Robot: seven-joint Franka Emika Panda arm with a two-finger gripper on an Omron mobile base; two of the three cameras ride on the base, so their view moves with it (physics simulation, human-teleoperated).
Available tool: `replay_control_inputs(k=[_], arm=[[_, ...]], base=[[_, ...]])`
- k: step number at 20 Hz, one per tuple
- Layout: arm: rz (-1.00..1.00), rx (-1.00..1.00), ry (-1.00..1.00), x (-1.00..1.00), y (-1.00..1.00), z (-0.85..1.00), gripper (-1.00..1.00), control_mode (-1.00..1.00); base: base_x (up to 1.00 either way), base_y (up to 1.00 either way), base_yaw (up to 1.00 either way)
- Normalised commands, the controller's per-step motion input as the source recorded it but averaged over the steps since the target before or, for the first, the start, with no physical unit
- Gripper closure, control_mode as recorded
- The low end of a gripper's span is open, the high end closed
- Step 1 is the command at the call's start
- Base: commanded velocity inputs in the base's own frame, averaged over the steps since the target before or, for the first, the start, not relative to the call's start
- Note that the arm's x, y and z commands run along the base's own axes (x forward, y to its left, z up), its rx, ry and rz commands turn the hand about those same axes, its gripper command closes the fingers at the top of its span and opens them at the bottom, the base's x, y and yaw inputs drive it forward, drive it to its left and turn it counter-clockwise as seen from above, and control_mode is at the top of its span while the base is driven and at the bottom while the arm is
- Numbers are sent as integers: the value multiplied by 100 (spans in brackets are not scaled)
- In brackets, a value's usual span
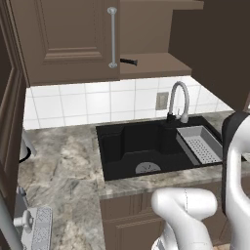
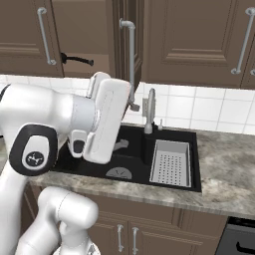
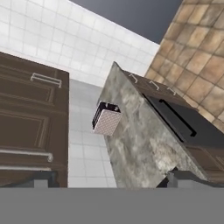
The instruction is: Pick up the dish brush and dish brush from the sink, and place them back in the cabinet, and close the cabinet doors.
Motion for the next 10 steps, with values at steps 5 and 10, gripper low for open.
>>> replay_control_inputs(k=[5, 10], arm=[[5, 4, 0, 21, -13, -4, -100, -100], [9, 0, 1, 18, -11, -11, -100, -100]], base=[[0, 0, 0], [0, 0, 0]])
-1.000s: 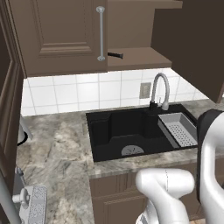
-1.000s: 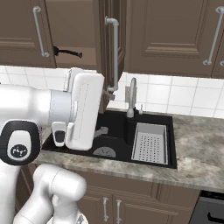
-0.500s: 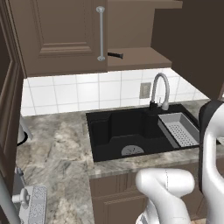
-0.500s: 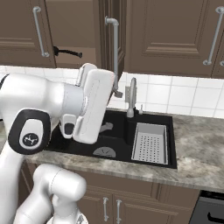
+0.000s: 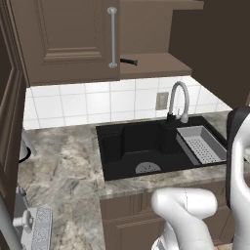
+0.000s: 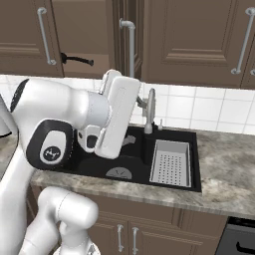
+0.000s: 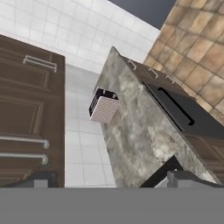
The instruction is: Pick up the dish brush and dish brush from the sink, and place them back in the cabinet, and close the cabinet doors.
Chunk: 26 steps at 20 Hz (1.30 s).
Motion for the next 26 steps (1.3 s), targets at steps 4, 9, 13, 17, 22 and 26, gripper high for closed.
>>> replay_control_inputs(k=[4, 9, 13, 17, 22, 26], arm=[[15, 0, 0, 11, -8, -15, -100, -100], [13, 1, 0, 18, -6, -10, -100, -100], [12, 3, 0, 27, -8, -2, -100, -100], [14, 6, 0, 34, -8, 0, -100, -100], [14, 5, 0, 21, -5, 0, -100, -100], [12, 5, 0, 14, 0, 0, -100, -100]], base=[[0, 0, 0], [0, 0, 0], [0, 0, 0], [0, 0, 0], [0, 0, 0], [0, 0, 0]])
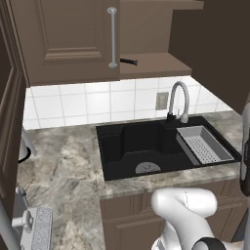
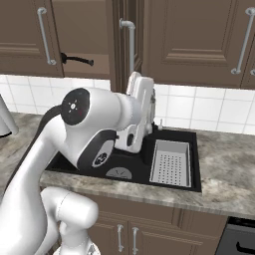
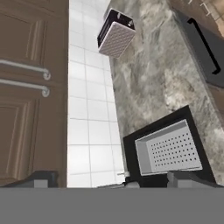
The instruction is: Pick up the dish brush and dish brush from the sink, and place them back in the cabinet, and close the cabinet doors.
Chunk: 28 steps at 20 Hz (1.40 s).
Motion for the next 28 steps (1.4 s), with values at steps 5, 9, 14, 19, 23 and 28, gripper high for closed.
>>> replay_control_inputs(k=[5, 9, 14, 19, 23, 28], arm=[[9, 4, 0, 18, 0, 0, -100, -100], [6, 4, 0, 28, 0, -1, -100, -100], [5, 4, 0, 26, 1, -2, -100, -100], [4, 5, 0, 9, 4, -3, -100, -100], [2, 4, 0, 9, 1, 0, -100, -100], [2, 2, 0, 13, 1, -3, -100, -100]], base=[[0, 0, 0], [0, 0, 0], [0, 0, 0], [0, 0, 0], [0, 0, 0], [0, 0, 0]])
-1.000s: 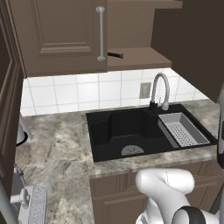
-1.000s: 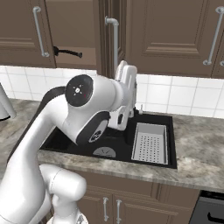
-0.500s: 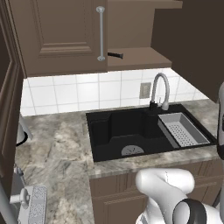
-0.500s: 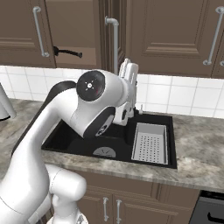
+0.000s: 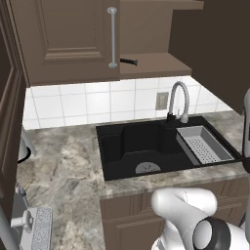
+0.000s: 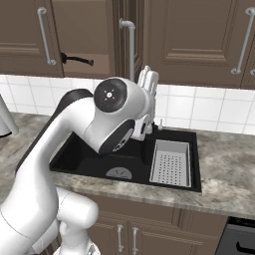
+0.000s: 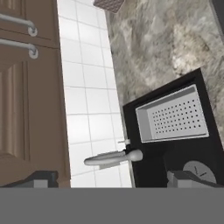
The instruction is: Pick up the dish brush and dish brush from the sink, and place them back in the cabinet, and close the cabinet doors.
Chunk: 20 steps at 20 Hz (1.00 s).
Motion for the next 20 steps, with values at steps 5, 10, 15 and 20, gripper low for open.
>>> replay_control_inputs(k=[5, 10, 15, 20], arm=[[0, 0, 0, 9, 7, -4, -100, -100], [1, 1, 0, 5, 9, -5, -100, -100], [3, 3, 0, 5, 7, -3, -100, -100], [3, 3, 0, 5, 7, 0, -100, -100]], base=[[0, 0, 0], [0, 0, 0], [0, 0, 0], [0, 0, 0]])
